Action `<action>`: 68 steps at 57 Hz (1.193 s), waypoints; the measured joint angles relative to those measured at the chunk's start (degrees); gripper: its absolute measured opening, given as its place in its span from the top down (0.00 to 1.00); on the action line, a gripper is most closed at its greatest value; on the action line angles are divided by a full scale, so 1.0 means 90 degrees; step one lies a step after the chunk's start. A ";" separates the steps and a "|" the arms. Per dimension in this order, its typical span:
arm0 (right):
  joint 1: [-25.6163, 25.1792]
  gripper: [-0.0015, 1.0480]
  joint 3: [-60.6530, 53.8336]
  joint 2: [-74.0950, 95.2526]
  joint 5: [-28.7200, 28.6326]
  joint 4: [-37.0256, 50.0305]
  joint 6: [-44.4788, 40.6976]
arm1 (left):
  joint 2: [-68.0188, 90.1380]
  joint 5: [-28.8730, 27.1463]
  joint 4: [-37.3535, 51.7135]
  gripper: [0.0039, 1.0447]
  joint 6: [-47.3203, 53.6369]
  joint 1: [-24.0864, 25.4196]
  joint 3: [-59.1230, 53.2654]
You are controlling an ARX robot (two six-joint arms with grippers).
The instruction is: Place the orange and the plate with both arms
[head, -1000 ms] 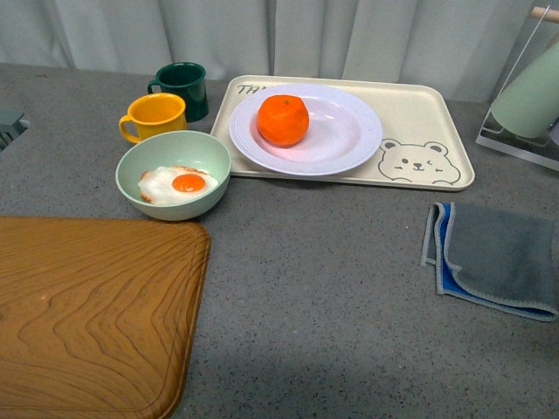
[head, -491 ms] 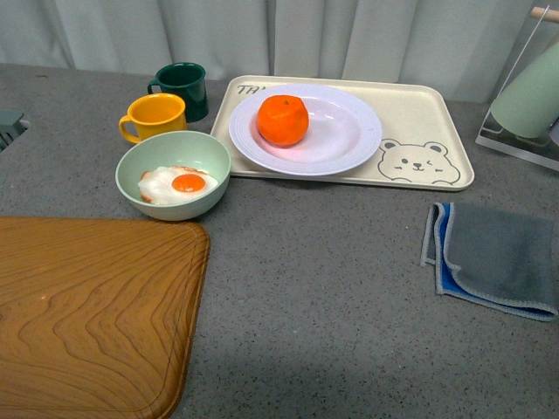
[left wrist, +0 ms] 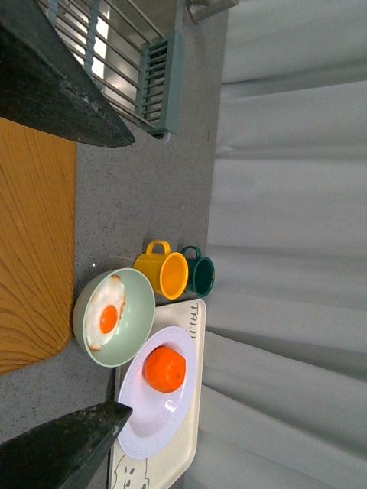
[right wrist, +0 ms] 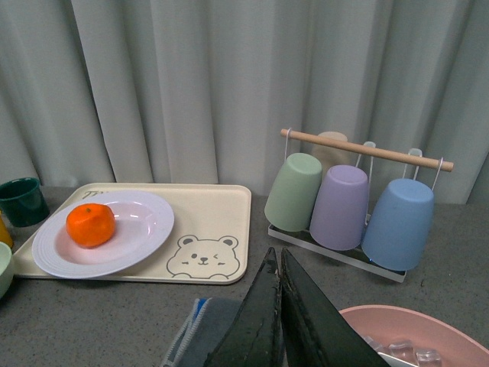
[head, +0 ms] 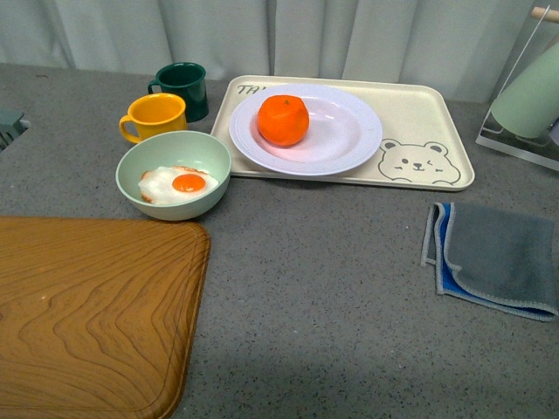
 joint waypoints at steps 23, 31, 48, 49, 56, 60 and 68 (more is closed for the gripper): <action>0.0000 0.99 0.0000 -0.0719 0.0000 -0.0721 0.0000 | 0.0000 0.0000 0.0000 0.06 0.0000 0.0000 0.0000; 0.0000 0.99 0.0005 -0.1472 -0.0019 -0.1695 -0.0002 | 0.0000 0.0000 0.0000 0.06 0.0000 0.0000 0.0000; 0.0000 0.75 0.0005 -0.1870 -0.0017 -0.1916 -0.0007 | 0.0000 0.0000 0.0000 0.06 0.0000 0.0000 0.0000; 0.0000 0.71 0.0005 -0.1870 -0.0017 -0.1919 -0.0007 | 0.0000 0.0000 0.0000 0.06 0.0000 0.0000 0.0000; 0.0000 0.51 0.0005 -0.1875 -0.0017 -0.1919 -0.0007 | 0.0000 0.0000 0.0000 0.06 0.0000 0.0000 0.0000; 0.0000 0.39 0.0005 -0.1875 -0.0017 -0.1919 -0.0007 | 0.0000 0.0000 0.0000 0.06 0.0000 0.0000 0.0000; 0.0000 0.15 0.0005 -0.1875 -0.0017 -0.1919 -0.0007 | 0.0000 0.0000 0.0000 0.06 0.0000 0.0000 0.0000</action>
